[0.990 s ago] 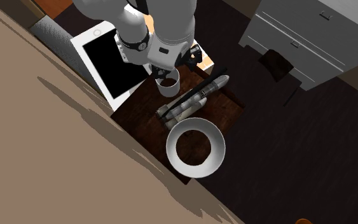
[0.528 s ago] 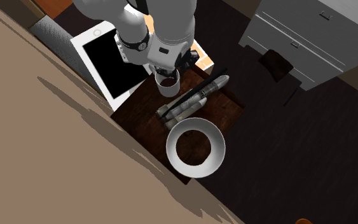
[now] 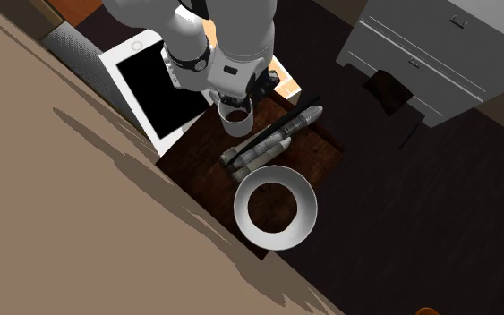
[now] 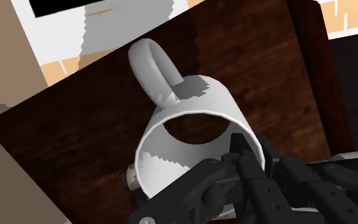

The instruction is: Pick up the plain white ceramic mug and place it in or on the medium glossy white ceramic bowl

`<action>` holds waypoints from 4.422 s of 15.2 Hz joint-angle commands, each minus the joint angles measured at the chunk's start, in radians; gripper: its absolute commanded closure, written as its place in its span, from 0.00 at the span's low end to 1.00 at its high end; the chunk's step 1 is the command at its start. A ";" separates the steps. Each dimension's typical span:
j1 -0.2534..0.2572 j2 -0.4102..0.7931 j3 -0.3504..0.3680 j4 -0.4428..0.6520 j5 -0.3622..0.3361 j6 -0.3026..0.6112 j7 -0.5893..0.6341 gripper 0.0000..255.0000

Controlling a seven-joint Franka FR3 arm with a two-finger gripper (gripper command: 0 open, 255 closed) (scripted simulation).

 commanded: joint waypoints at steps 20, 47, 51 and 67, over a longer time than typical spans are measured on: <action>-0.010 -0.087 -0.018 0.241 -0.018 -0.327 -0.003 1.00; -0.070 0.619 -0.100 0.898 -0.074 -0.278 -0.101 1.00; -0.070 0.625 -0.100 0.849 -0.074 -0.224 -0.101 1.00; -0.070 0.673 -0.101 0.701 -0.075 -0.027 -0.099 1.00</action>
